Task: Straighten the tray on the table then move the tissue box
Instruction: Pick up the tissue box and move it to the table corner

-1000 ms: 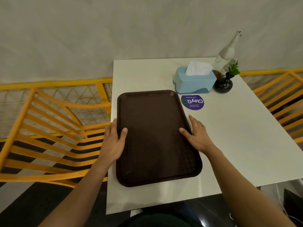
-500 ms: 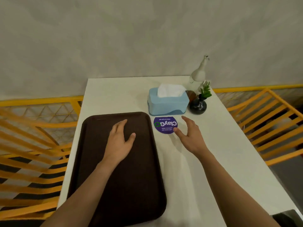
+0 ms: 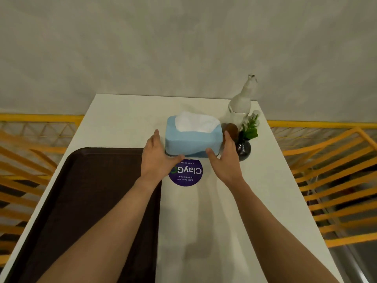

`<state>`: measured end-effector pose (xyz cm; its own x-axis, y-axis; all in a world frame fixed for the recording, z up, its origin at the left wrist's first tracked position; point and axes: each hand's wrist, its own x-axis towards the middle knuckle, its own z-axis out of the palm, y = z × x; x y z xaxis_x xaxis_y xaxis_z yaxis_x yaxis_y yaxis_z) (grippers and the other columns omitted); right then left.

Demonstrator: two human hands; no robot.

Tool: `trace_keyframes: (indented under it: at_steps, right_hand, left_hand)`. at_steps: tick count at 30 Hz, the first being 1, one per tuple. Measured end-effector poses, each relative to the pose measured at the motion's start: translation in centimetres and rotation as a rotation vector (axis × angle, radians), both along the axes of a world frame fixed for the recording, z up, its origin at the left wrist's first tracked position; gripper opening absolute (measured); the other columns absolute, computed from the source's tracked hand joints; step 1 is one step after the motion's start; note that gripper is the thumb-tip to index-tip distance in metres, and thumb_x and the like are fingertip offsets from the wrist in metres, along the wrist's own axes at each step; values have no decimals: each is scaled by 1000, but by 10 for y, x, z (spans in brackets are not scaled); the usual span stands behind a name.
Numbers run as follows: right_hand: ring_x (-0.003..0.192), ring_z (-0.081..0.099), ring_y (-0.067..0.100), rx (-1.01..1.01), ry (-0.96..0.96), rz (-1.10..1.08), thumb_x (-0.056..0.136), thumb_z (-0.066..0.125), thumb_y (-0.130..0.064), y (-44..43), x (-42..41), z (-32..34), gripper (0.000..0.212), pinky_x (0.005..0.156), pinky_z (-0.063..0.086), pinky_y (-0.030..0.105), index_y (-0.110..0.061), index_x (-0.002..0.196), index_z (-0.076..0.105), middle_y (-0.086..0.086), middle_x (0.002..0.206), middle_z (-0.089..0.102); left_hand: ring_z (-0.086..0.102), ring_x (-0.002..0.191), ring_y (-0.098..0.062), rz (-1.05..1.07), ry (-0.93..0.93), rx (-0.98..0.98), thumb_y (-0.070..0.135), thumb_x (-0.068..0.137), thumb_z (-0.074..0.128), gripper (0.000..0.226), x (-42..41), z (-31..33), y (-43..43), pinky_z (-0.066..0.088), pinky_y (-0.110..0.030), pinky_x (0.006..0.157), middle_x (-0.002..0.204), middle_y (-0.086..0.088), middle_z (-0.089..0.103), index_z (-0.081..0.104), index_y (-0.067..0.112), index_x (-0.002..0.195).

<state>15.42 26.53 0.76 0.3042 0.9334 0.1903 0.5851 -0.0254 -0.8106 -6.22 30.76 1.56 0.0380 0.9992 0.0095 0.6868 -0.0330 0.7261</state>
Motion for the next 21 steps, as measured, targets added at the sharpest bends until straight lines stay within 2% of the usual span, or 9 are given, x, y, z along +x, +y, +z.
trace_keyframes:
  at_steps: [2, 4, 6, 8, 10, 14, 16, 18, 21]
  right_hand:
    - [115, 35, -18, -15, 60, 17, 95, 68, -28, 3, 2, -4, 75, 85, 28, -7, -28, 155, 23, -20, 136, 40]
    - [111, 46, -18, -49, 86, 21, 93, 69, -23, 6, 4, -8, 73, 86, 36, -2, -31, 152, 27, -27, 131, 47]
    - [115, 53, -4, -89, 78, 18, 91, 68, -22, 8, 6, -12, 71, 96, 47, 19, -28, 149, 29, -17, 131, 55]
    - [122, 55, 21, -126, 49, 13, 91, 67, -22, 11, 8, -14, 75, 101, 49, 43, -20, 153, 26, 1, 136, 56]
    - [122, 54, 31, -139, 37, 4, 92, 66, -21, 15, 8, -16, 73, 100, 48, 51, -18, 153, 27, 6, 137, 56]
    - [120, 56, 33, -127, 15, -58, 95, 64, -22, 20, 9, -19, 61, 99, 50, 50, -18, 148, 36, 9, 134, 59]
    - [118, 58, 32, -123, 10, -77, 97, 64, -22, 21, 8, -20, 57, 98, 50, 47, -17, 147, 37, 10, 131, 60]
    - [116, 58, 30, -116, 8, -87, 98, 64, -23, 21, 7, -20, 57, 96, 50, 42, -17, 148, 38, 10, 131, 61]
    - [113, 58, 29, -102, -2, -93, 98, 64, -25, 23, 6, -16, 57, 89, 46, 35, -16, 148, 38, 11, 128, 61]
  left_hand:
    - [36, 143, -35, -6, 19, -12, 56, 64, 87, 129, 4, -1, 10, 35, -51, 114, 156, -17, 37, 13, 10, 159]
    - [40, 139, -37, -14, 17, -27, 56, 65, 87, 128, 5, -3, 18, 37, -54, 112, 153, -18, 42, 14, 9, 159]
    - [48, 132, -37, -27, -2, -46, 54, 65, 88, 123, 6, -4, 24, 43, -54, 106, 145, -17, 51, 20, 8, 157]
    - [60, 119, -35, -51, -18, -46, 51, 65, 88, 105, 7, -7, 27, 51, -51, 97, 130, -12, 63, 37, 10, 146]
    - [66, 106, -31, -58, -35, -46, 48, 66, 88, 85, 10, -10, 28, 54, -50, 91, 117, -5, 69, 50, 14, 133]
    - [65, 102, -31, 4, -60, -42, 43, 69, 86, 72, 16, -13, 31, 55, -46, 87, 112, -4, 70, 55, 15, 128]
    - [66, 99, -26, 11, -78, -25, 40, 71, 86, 70, 16, -14, 33, 55, -34, 76, 111, -2, 69, 55, 14, 128]
    - [65, 96, -21, -3, -93, 7, 38, 72, 86, 69, 15, -14, 36, 47, -22, 67, 111, -2, 69, 56, 13, 129]
    - [58, 93, -13, -15, -108, 45, 38, 74, 86, 70, 11, -8, 38, 45, -22, 72, 116, -3, 69, 55, 13, 131]
